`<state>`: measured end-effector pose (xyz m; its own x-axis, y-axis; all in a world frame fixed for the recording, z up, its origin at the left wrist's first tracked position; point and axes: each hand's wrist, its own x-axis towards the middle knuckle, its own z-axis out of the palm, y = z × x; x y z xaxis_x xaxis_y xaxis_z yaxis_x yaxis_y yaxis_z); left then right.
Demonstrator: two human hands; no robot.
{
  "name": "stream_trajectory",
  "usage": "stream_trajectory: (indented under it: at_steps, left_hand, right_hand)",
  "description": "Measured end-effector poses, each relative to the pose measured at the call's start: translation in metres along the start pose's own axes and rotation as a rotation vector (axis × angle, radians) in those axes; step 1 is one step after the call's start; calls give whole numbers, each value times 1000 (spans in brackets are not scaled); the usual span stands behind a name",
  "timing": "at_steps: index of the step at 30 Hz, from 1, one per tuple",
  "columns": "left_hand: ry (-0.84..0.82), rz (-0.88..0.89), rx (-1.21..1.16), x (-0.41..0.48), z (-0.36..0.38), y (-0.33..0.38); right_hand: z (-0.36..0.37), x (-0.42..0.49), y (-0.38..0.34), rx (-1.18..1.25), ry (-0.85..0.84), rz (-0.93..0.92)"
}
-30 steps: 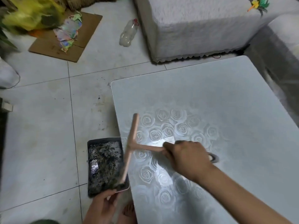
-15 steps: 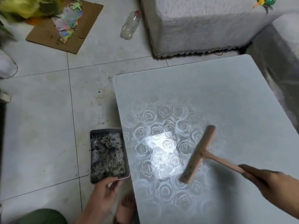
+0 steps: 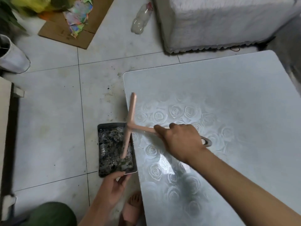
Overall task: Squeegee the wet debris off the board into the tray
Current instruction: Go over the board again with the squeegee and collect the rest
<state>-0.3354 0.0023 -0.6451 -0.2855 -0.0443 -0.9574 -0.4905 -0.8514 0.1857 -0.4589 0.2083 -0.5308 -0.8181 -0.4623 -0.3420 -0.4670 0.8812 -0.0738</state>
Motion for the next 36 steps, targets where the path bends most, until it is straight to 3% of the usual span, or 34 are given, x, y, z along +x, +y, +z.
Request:
stream_trajectory:
  at_steps: [6, 12, 17, 24, 29, 36]
  left_hand:
    - [-29, 5, -22, 4, -6, 3]
    - [-90, 38, 46, -5, -25, 7]
    - [-113, 54, 5, -45, -49, 13]
    - [-108, 192, 107, -158, -115, 48]
    - [-65, 173, -88, -223, -192, 79]
    - [22, 276, -216, -282, -310, 114]
  right_hand:
    - [-20, -51, -8, 123, 155, 178]
    - [-14, -118, -14, 468, 23, 406]
    - [-21, -158, -44, 497, -47, 485]
    - [-61, -192, -120, 720, 4, 424]
    - [-81, -207, -193, 794, 30, 301]
    - [-96, -210, -299, 778, -16, 204]
